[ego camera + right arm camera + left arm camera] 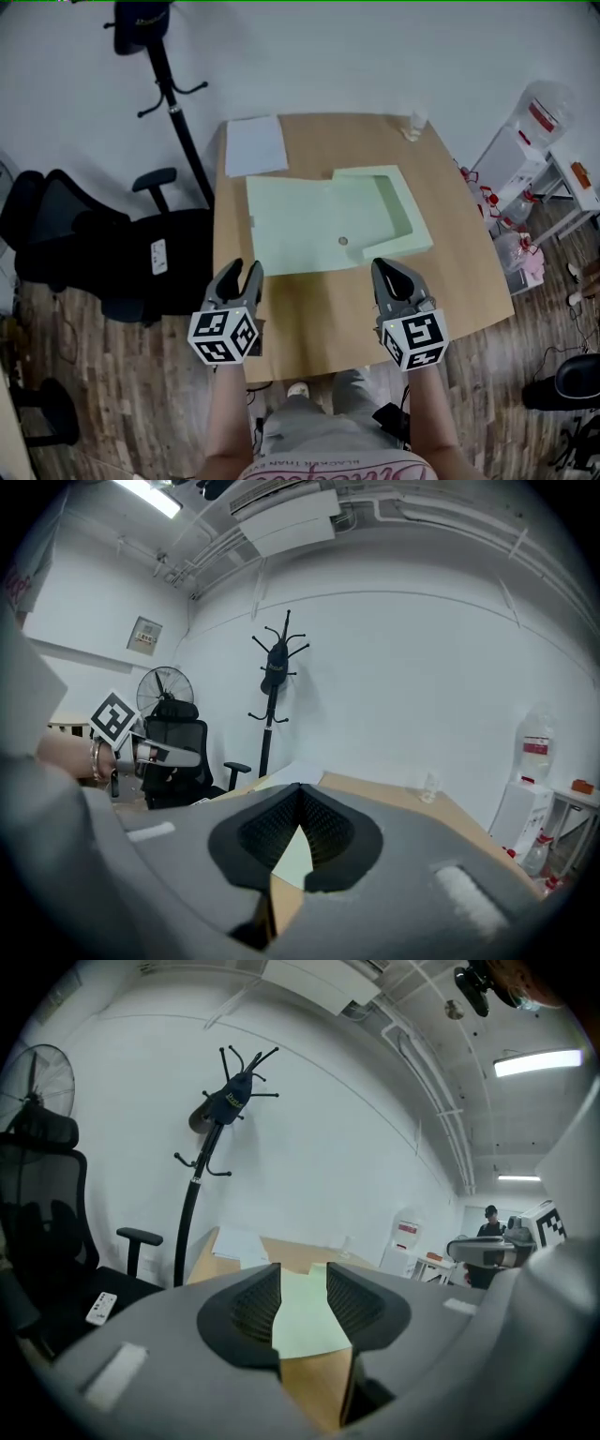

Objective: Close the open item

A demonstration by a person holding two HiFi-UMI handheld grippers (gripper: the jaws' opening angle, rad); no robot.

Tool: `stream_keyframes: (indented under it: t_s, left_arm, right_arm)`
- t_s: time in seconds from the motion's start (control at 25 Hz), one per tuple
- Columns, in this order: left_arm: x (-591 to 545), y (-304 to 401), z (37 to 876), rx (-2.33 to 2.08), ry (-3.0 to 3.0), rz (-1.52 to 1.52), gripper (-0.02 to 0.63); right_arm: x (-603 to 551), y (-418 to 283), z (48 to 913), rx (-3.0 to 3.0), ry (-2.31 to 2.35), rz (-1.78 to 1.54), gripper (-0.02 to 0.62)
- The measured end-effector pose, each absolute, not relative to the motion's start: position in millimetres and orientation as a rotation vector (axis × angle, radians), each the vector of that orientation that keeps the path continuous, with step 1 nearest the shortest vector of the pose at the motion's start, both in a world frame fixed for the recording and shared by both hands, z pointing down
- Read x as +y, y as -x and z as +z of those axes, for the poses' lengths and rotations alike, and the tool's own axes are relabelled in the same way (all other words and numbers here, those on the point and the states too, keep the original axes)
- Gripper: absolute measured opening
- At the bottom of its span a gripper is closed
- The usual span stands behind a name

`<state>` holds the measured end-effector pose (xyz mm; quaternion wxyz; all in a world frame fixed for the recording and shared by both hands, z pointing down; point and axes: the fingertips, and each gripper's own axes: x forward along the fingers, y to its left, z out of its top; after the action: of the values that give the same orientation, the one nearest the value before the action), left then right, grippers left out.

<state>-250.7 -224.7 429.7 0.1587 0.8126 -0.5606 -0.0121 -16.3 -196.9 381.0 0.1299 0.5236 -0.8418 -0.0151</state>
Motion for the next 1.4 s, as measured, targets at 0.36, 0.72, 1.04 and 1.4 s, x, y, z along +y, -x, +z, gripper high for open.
stream_keyframes:
  t_s: [0.36,0.72,1.04,1.4]
  left_arm:
    - [-241,255,493,-1.658,-2.108,0.016,0.163]
    - [-253,263,556,-1.690,-1.796,-0.093,0.183]
    - [-277,257,558,-1.685,-1.747,-0.253,0.210]
    - [-289,231,520,-1.510,-1.778,-0.492,0.273]
  right_arm:
    - [-227,1,412,-2.465,-1.363,0.034,0.002]
    - [-257,-24,427,-2.476,-1.276,0.056,0.002]
    - [-280,-43,436,-2.484,-1.216,0.061,0.002]
    - [-308,-66,434,-2.526,-1.216,0.095,0.002]
